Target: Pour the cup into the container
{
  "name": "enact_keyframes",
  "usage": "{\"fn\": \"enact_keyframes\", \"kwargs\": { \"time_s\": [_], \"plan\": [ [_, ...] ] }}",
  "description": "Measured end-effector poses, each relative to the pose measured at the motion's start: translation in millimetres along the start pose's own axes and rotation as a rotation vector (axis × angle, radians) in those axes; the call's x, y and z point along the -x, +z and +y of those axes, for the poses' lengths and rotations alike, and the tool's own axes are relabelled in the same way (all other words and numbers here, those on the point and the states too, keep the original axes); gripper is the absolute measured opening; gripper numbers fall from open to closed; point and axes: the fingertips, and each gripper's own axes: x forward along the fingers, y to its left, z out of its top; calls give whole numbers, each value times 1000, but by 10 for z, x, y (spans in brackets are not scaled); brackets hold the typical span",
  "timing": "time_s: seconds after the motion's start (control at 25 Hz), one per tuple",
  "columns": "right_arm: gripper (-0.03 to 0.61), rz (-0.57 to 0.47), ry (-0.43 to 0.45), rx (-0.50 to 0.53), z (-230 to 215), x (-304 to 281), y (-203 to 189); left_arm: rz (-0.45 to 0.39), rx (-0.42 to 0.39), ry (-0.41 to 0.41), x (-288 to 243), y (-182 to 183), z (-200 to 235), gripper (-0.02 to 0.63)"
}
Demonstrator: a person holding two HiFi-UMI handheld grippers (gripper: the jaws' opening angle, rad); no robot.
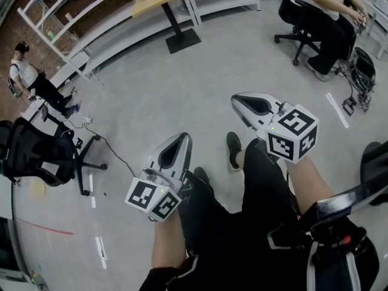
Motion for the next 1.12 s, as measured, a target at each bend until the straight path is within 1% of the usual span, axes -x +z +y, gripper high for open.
{"fn": "enact_keyframes", "kwargs": {
  "time_s": [0.12, 0.32, 0.44, 0.64, 0.88, 1.12],
  "plan": [
    [2, -7, -2, 4, 222, 291, -27, -1, 16, 7, 245, -60, -238, -8],
    [2, -10, -11, 11, 508, 626, -59, -4, 14, 8, 545, -61, -541, -8],
    [0, -25, -29, 26, 587, 749, -30, -7, 5, 14, 647, -43, -629, -8],
    [1, -44, -10, -2, 615, 932, 9, -8, 0, 20, 656, -43, -787, -8],
    [0, -56, -16, 7, 635, 880, 60, -6, -9, 19, 685, -13, -745, -8],
    [0, -54, -16, 10, 627, 752, 63, -2, -3, 24, 669, -26, -588, -8]
  ]
}}
